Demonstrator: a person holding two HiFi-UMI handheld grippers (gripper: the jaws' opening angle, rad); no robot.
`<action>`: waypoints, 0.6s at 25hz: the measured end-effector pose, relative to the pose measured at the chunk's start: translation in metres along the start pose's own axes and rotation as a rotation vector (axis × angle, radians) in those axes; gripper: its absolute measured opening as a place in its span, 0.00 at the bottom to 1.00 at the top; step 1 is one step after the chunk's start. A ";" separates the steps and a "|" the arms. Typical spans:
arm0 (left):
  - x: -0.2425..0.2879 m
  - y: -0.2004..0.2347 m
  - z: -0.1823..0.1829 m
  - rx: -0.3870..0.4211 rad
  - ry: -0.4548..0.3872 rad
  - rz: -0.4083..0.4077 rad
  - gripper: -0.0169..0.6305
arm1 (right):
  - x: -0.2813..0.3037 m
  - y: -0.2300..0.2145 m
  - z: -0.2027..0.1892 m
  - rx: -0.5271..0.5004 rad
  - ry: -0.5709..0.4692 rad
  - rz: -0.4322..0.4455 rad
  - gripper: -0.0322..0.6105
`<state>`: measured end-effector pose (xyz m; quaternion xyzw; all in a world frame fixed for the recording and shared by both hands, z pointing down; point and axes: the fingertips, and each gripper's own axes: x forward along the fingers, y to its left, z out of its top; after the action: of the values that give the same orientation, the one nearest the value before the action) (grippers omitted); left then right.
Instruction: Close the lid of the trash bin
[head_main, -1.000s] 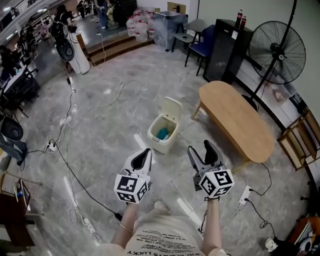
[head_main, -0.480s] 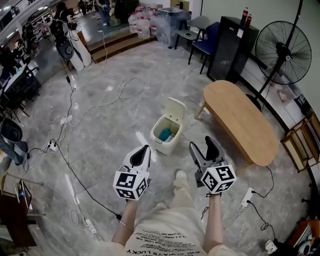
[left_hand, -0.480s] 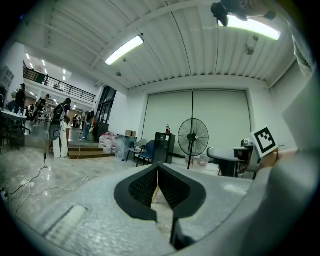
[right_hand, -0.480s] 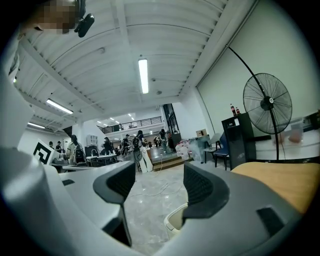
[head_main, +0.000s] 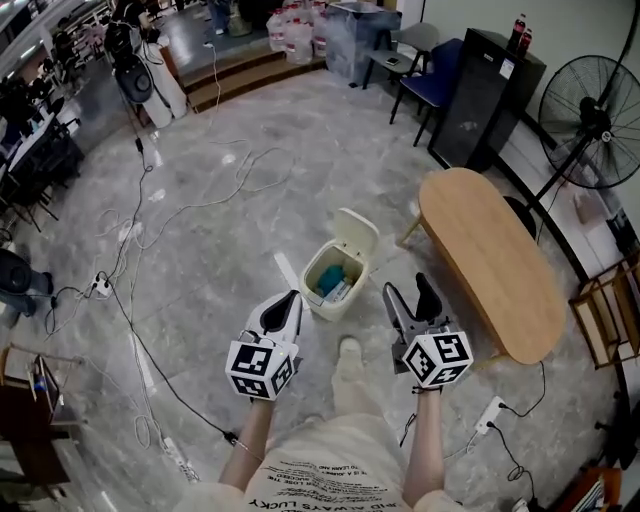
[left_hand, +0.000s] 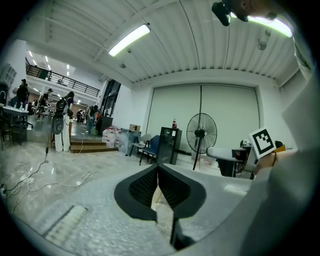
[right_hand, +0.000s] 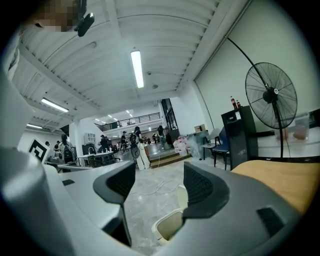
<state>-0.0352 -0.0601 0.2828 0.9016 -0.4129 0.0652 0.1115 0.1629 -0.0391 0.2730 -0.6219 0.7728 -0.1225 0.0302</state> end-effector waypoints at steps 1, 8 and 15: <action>0.010 0.005 -0.001 -0.007 0.011 0.005 0.06 | 0.010 -0.007 -0.001 0.001 0.007 -0.001 0.49; 0.091 0.025 -0.010 -0.037 0.090 0.021 0.06 | 0.083 -0.060 -0.018 0.032 0.101 0.007 0.50; 0.151 0.050 -0.033 -0.082 0.164 0.068 0.06 | 0.140 -0.093 -0.057 0.034 0.235 0.046 0.50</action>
<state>0.0243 -0.1934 0.3536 0.8734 -0.4350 0.1255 0.1793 0.2085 -0.1841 0.3638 -0.5847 0.7830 -0.2069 -0.0470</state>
